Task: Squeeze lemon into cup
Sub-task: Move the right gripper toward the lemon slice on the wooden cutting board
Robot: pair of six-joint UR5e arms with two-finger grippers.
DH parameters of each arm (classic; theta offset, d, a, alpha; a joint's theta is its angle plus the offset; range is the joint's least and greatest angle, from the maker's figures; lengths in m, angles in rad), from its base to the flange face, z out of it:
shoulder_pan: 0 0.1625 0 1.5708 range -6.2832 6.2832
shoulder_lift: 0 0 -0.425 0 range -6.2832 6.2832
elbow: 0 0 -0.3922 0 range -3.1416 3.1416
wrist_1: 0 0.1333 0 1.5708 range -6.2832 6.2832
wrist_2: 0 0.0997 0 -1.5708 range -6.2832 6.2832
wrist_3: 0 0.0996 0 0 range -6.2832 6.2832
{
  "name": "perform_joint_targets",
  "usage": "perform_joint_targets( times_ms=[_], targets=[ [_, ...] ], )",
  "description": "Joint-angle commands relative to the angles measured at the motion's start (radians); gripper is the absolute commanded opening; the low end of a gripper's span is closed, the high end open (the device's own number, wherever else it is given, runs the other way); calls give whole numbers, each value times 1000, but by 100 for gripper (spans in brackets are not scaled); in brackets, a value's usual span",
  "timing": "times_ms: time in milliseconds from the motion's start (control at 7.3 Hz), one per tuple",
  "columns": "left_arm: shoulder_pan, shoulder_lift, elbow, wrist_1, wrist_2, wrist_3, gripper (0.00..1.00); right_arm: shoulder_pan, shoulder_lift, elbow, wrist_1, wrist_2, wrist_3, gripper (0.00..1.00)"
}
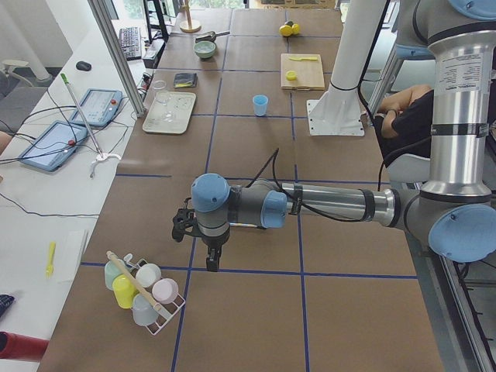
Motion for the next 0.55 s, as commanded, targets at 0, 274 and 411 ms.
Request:
perform_joint_targets(
  times_ms=[0,274,411],
  targets=[
    [0,-2,-2,0,0,0,100,-2,7,0,-3,-2,3,100],
    [0,-2,-1,-3,0,2,100,-5,6,6,1,1,28,100],
    [2,-3,-2,-6,0,3,100,-15,17,20,1,21,84,100]
  ],
)
